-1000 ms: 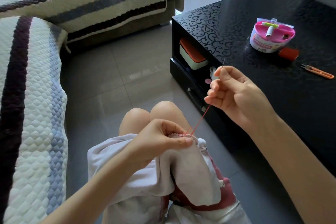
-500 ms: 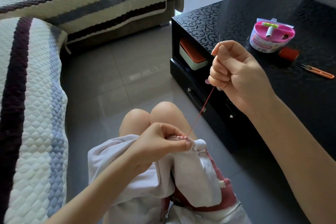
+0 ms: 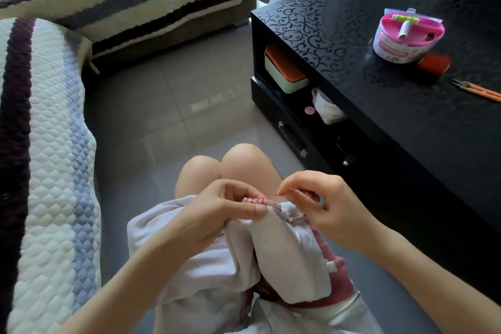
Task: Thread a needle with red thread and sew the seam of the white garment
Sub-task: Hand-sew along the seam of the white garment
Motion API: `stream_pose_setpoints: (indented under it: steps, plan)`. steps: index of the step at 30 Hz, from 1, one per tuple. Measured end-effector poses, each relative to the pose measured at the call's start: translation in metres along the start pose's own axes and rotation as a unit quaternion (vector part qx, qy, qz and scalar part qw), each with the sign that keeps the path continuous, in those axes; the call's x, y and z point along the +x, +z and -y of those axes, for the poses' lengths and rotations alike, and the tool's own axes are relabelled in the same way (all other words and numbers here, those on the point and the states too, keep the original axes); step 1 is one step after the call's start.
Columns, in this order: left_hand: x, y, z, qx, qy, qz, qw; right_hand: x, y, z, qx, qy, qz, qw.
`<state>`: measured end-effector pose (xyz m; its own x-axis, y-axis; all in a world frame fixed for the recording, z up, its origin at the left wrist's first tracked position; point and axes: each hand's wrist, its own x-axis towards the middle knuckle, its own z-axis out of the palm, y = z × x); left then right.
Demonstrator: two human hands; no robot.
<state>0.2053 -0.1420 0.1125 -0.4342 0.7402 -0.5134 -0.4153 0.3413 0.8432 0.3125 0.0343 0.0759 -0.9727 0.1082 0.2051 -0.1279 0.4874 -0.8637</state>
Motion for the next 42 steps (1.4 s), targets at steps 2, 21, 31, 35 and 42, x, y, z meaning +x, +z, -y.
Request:
stream_pose_setpoints:
  steps: [2,21,31,35,42]
  plan:
    - [0.0006,0.0005,0.0001,-0.005,-0.002,0.001,1.000,-0.0007,0.0026,-0.0026,0.000,0.001,-0.001,1.000]
    - [-0.0027,0.0045,-0.0087,-0.074,-0.015,0.036,0.996,0.0011,0.0031,-0.0022,0.080,0.016,0.030,0.996]
    - [-0.0005,0.0057,-0.0059,-0.072,-0.028,0.034,0.996,0.0053,0.0003,-0.0013,0.092,-0.010,0.056,0.994]
    - [0.0020,0.0076,-0.0044,-0.069,-0.029,0.036,0.997,0.0073,0.0015,0.0007,0.108,-0.008,0.075,0.991]
    - [0.0020,0.0052,-0.0020,-0.060,0.020,0.011,0.998,-0.0001,0.0047,-0.0057,0.183,0.050,0.054,0.980]
